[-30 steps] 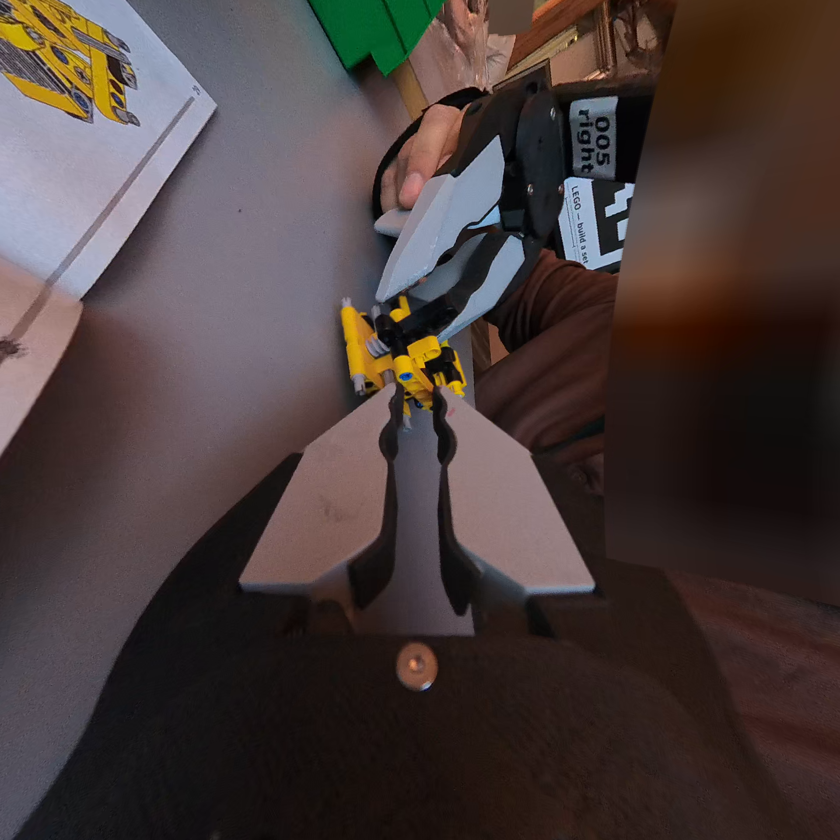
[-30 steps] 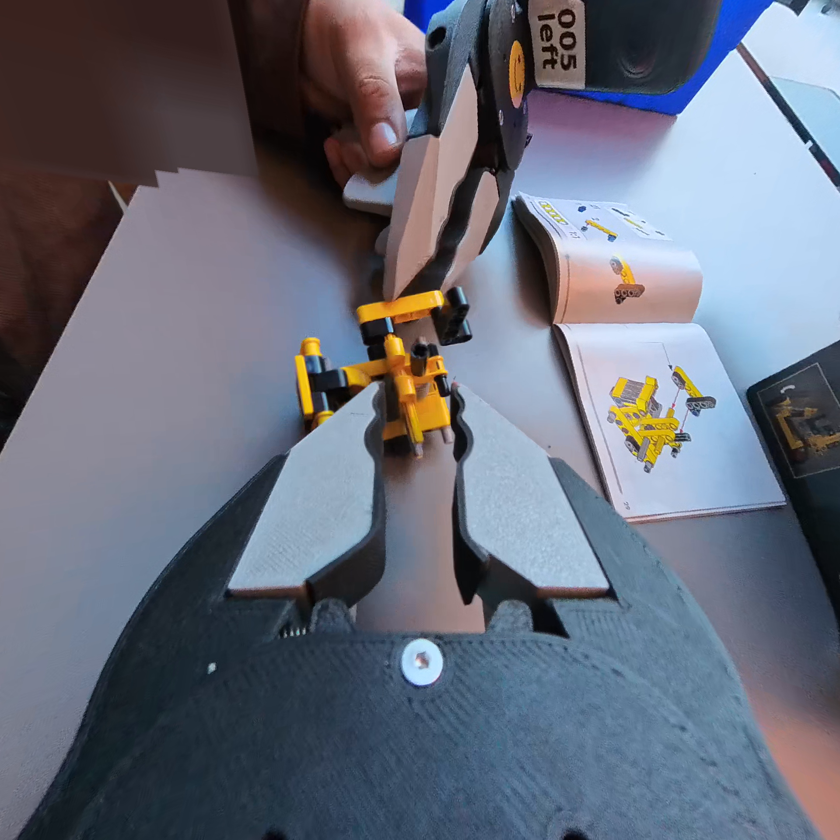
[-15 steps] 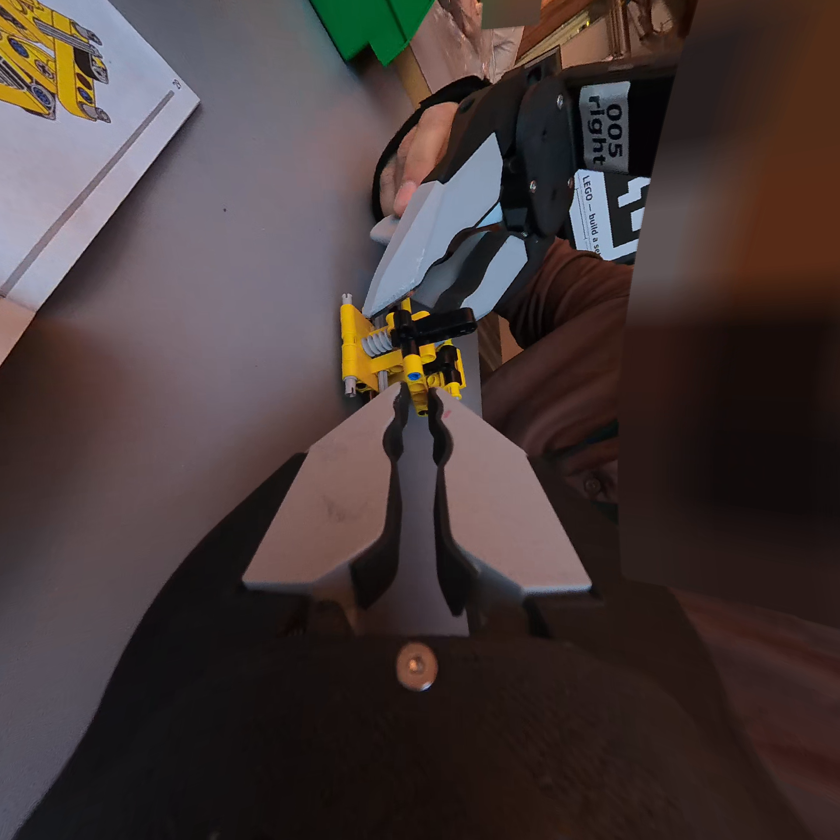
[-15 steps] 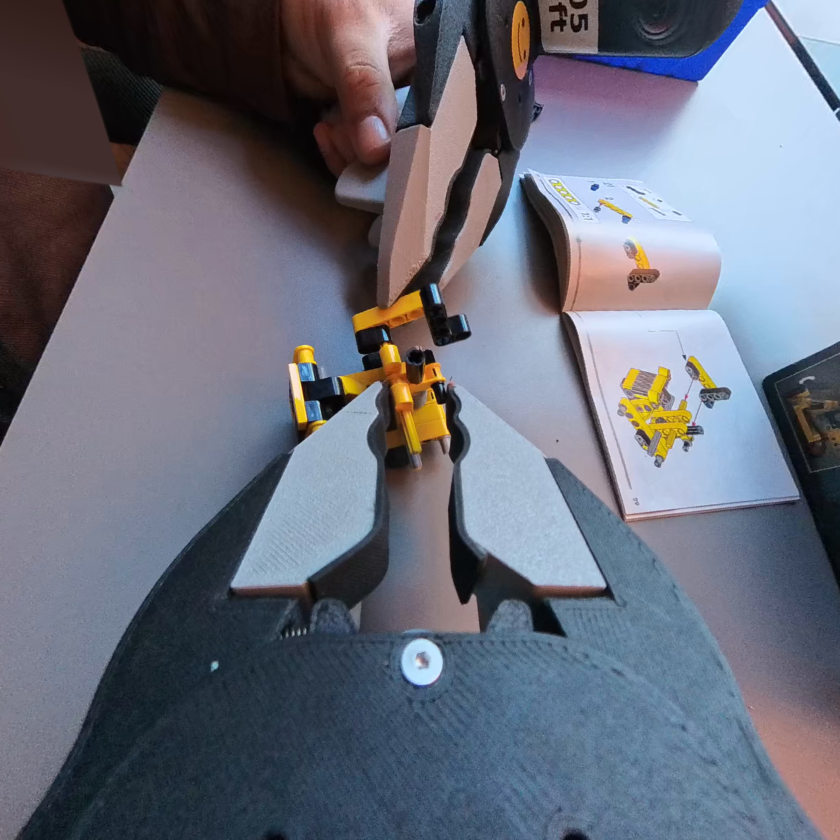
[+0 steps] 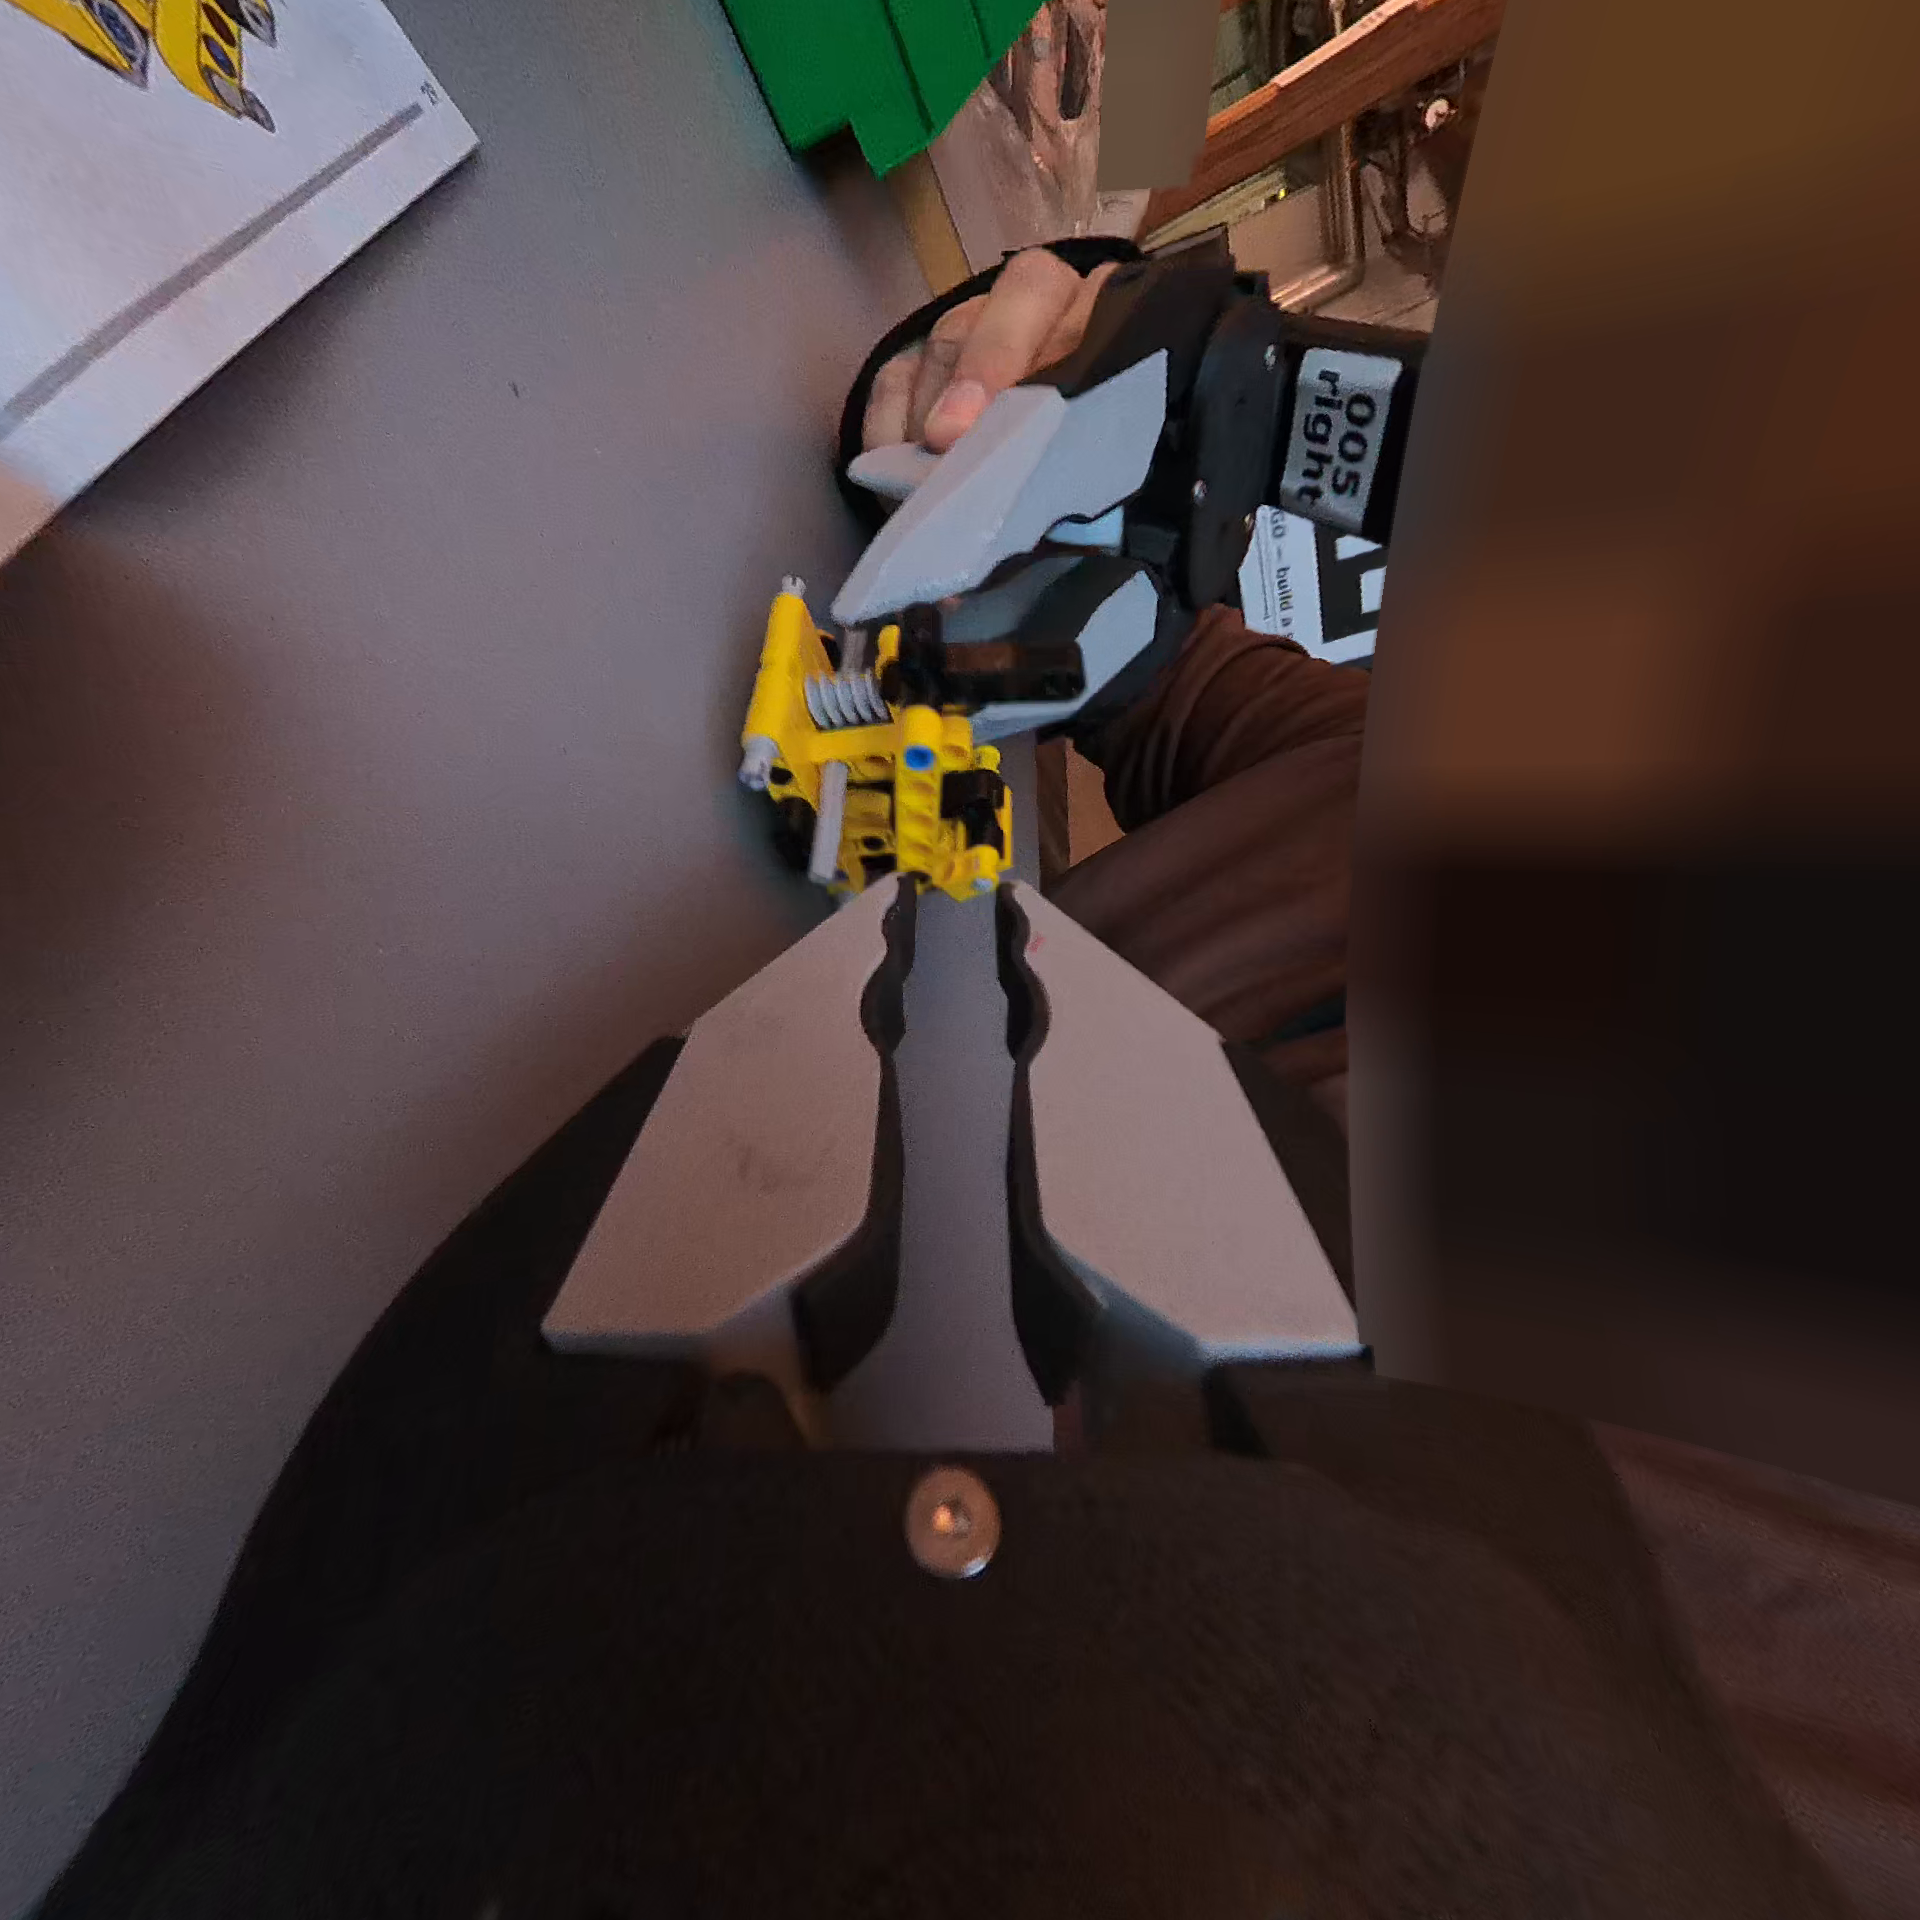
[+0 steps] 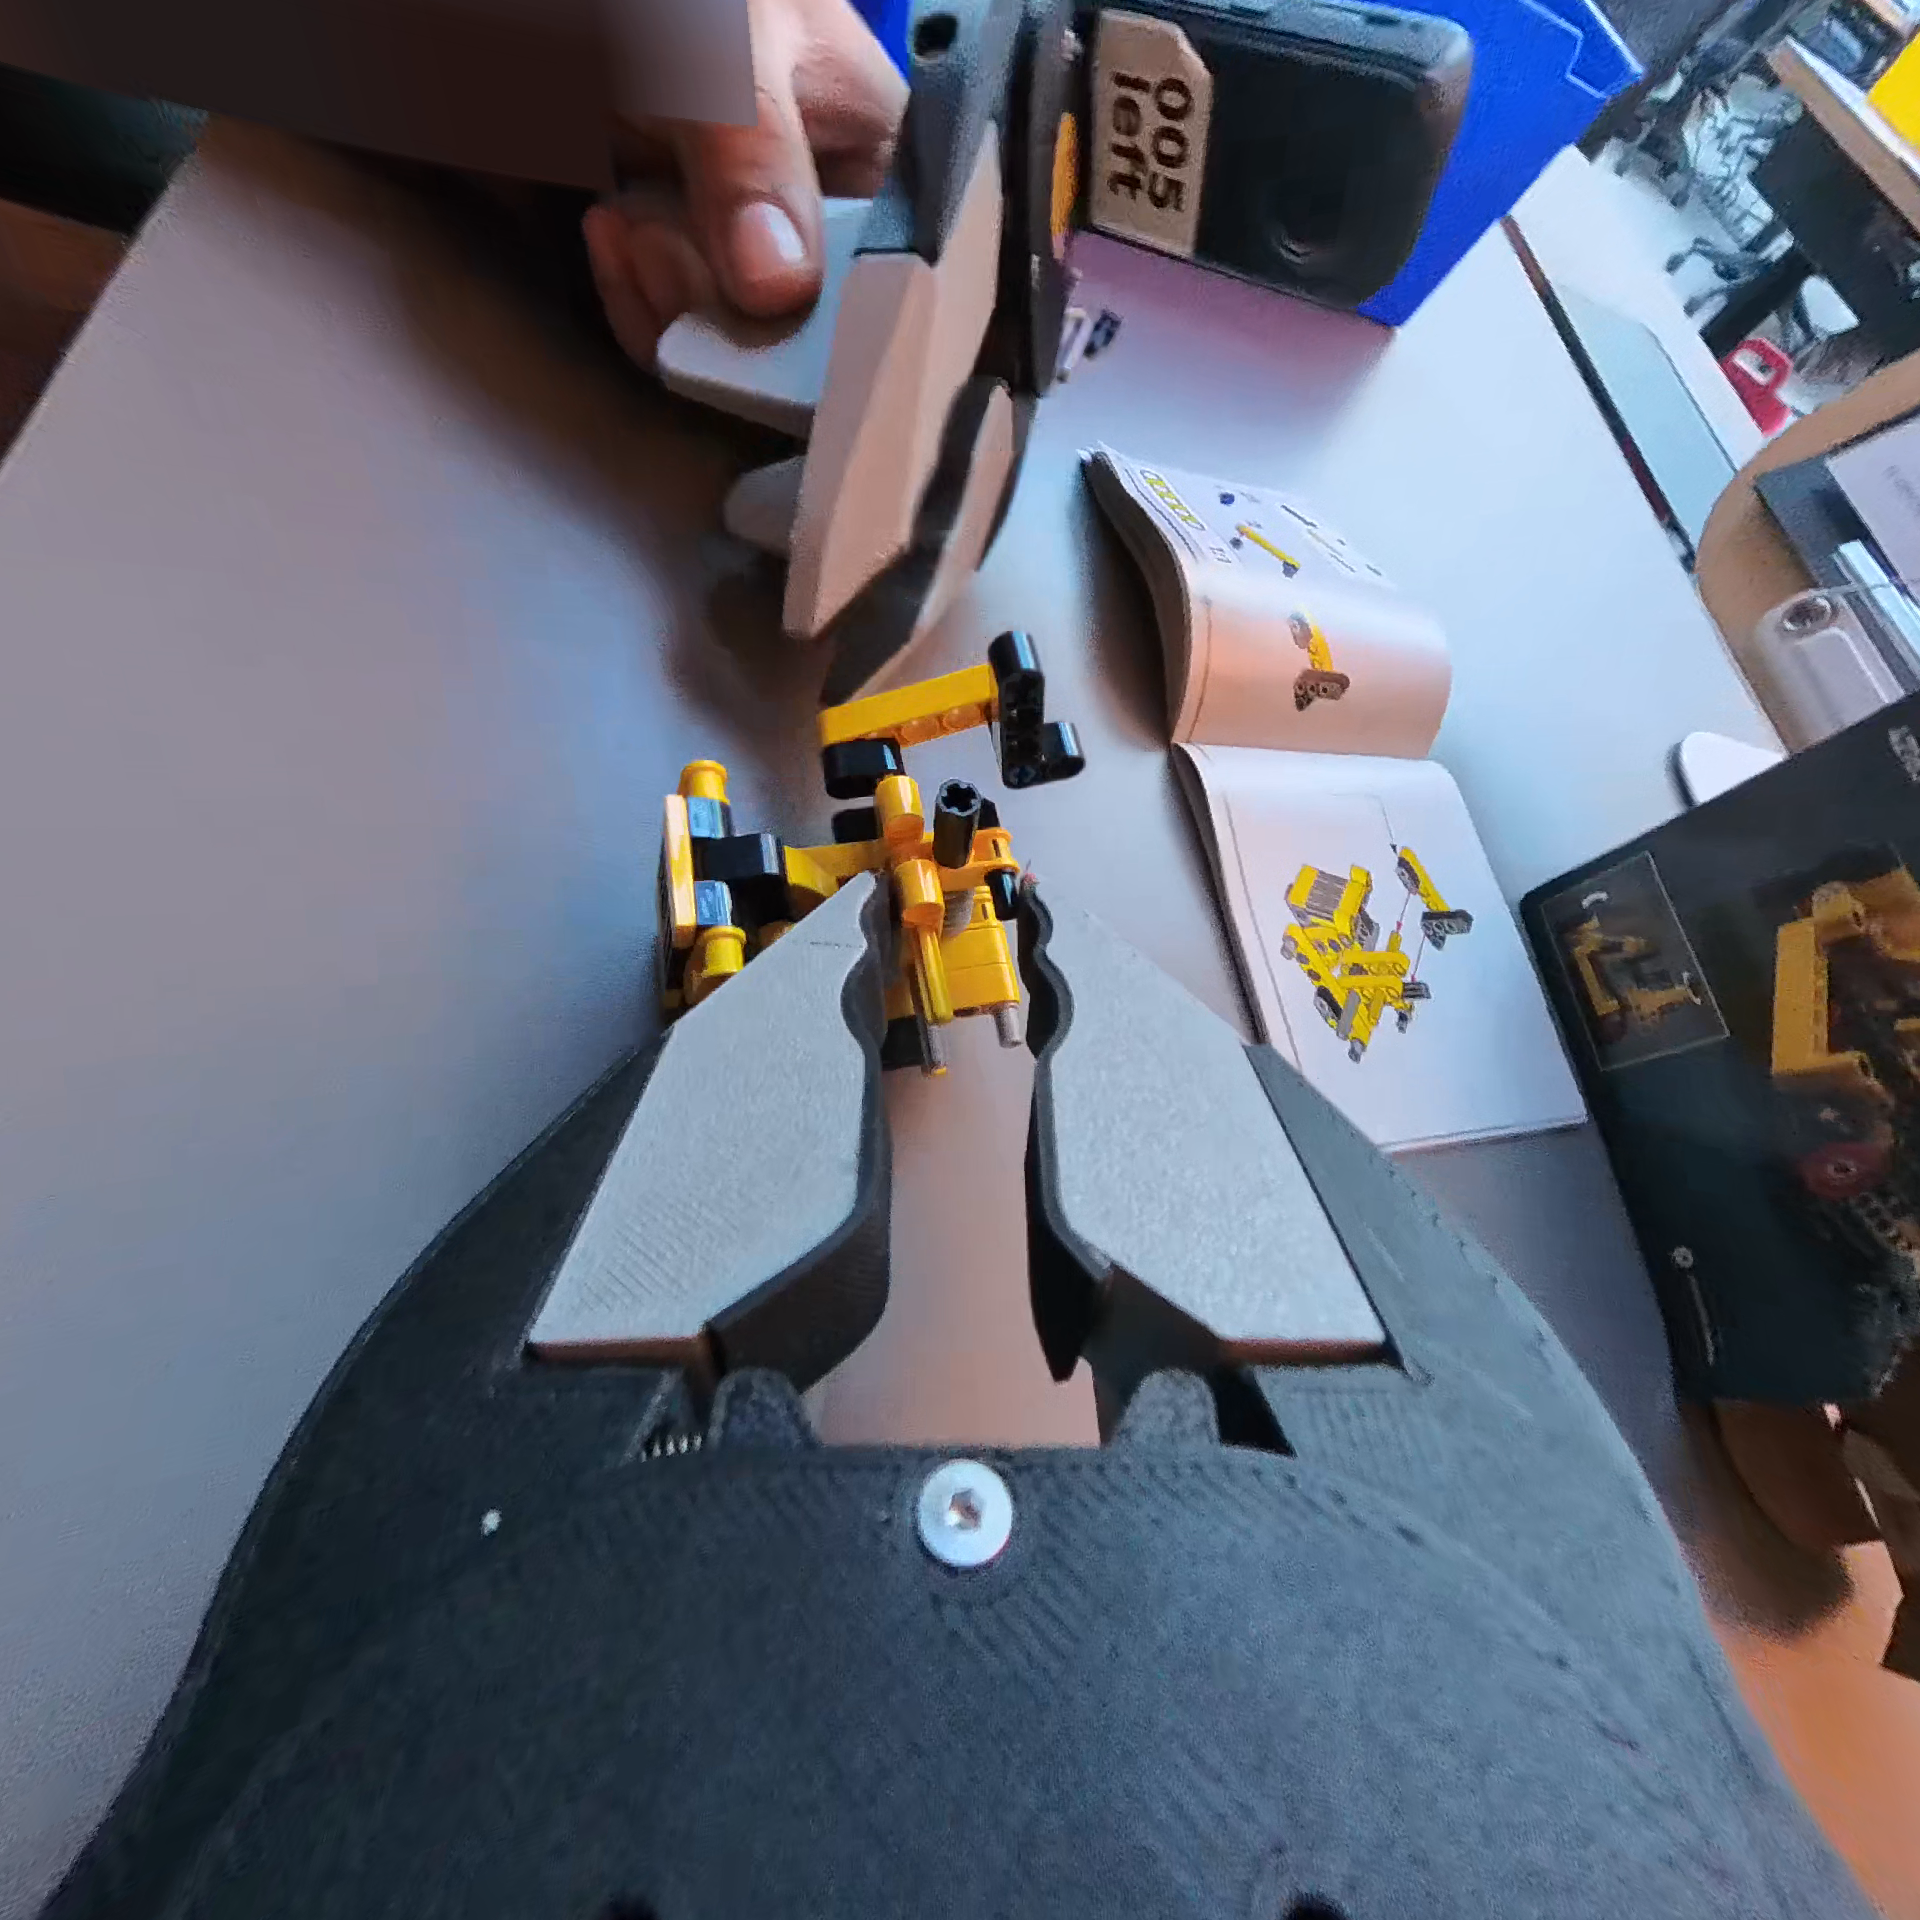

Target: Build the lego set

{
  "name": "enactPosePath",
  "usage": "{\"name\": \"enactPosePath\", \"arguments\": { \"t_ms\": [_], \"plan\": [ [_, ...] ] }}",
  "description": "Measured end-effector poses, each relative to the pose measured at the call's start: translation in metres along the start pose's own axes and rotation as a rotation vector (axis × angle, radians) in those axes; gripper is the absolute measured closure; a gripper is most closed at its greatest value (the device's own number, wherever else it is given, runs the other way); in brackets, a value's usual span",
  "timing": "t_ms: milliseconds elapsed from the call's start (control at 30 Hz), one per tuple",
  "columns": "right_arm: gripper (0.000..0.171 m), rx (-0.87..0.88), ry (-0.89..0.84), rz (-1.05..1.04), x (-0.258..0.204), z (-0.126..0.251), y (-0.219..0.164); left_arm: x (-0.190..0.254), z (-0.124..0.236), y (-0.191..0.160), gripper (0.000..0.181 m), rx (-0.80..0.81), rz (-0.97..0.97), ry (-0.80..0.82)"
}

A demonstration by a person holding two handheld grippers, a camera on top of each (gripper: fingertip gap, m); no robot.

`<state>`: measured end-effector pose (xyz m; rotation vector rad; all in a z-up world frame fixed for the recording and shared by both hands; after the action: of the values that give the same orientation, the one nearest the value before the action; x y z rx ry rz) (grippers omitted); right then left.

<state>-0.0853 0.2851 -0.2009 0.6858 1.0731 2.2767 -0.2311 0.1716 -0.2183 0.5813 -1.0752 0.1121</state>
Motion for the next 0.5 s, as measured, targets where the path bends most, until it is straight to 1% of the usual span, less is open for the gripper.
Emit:
{"name": "enactPosePath", "arguments": {
  "t_ms": [67, 133, 167, 267, 433, 500],
  "plan": [
    [0.151, 0.015, 0.005, -0.02, 0.002, 0.002, 0.0, 0.0, 0.0, 0.0, 0.17, 0.032, 0.011, 0.001],
    [0.151, 0.012, 0.001, -0.022, 0.002, 0.002, -0.001, 0.0, -0.002, 0.004, 0.179, 0.059, 0.002, 0.018],
    [0.151, 0.006, -0.006, -0.021, 0.002, 0.002, -0.001, 0.0, -0.002, 0.006, 0.181, 0.058, 0.0, 0.023],
    [0.151, 0.007, -0.013, -0.017, 0.002, 0.004, -0.002, -0.002, -0.004, 0.007, 0.181, 0.044, 0.017, 0.028],
    [0.151, 0.0, -0.039, -0.01, 0.003, 0.004, -0.003, 0.0, -0.002, 0.009, 0.181, 0.084, -0.019, 0.05],
    [0.151, -0.003, -0.044, -0.017, 0.004, 0.004, -0.004, 0.0, -0.002, 0.011, 0.176, 0.086, -0.024, 0.04]
  ]
}}
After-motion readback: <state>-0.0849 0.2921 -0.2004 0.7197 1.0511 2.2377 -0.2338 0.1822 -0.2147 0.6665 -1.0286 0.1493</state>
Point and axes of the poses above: each gripper's, where its closed fingertips meet, z back along the fingers, y out of its top, x = y × z across the jaws, the point moved 9 cm from there along z, back along the fingers, and after that the axes turned 11 degrees about y, right-handed, at the moved point
